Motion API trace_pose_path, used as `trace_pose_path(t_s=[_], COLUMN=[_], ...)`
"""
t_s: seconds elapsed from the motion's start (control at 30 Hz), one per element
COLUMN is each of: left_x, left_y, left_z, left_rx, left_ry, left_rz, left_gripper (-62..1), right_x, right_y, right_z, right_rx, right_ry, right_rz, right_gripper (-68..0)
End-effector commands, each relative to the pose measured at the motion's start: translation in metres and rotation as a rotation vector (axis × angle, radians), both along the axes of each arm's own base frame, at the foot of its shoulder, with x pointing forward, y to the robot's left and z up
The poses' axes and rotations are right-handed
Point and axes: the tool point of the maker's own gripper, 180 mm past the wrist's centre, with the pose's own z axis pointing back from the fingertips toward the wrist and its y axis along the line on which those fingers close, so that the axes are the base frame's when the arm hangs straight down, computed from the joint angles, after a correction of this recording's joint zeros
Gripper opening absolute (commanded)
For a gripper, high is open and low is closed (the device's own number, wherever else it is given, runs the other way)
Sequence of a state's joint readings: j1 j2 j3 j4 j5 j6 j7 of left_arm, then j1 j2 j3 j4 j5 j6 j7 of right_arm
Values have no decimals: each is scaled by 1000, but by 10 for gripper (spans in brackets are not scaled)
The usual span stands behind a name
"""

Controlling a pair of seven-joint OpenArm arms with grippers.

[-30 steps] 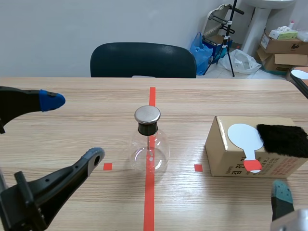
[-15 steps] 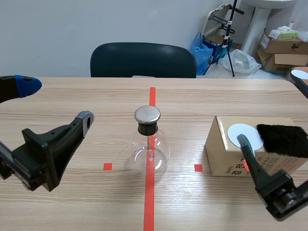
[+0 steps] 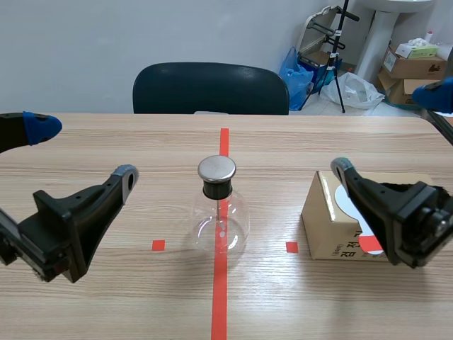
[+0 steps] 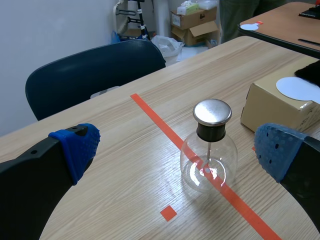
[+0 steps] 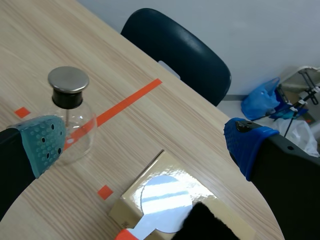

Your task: Do the electroscope experiment

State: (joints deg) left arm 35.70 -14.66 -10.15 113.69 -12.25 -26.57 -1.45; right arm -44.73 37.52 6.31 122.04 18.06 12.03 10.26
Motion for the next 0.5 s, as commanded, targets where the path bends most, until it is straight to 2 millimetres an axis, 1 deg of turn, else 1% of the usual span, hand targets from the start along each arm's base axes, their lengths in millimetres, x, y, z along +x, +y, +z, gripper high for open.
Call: trace_pose_path(t_s=[0.0, 0.3, 0.4, 0.47], left_x=[-2, -3, -5, -6], left_y=[-3, -5, -9, -9], left_z=[5, 4, 8, 11], left_rx=[-11, 8, -22, -50], left_ry=[-9, -8, 1, 7], left_rz=[-12, -40, -79, -96], left_gripper=[14, 14, 14, 14], right_x=[3, 4, 4, 4], right_y=[0, -1, -2, -4], right_z=[7, 5, 3, -2], right_rx=[22, 15, 11, -6], right_ry=[-23, -14, -7, 18], right_rz=[-14, -21, -24, -35], right_gripper=[4, 4, 4, 4])
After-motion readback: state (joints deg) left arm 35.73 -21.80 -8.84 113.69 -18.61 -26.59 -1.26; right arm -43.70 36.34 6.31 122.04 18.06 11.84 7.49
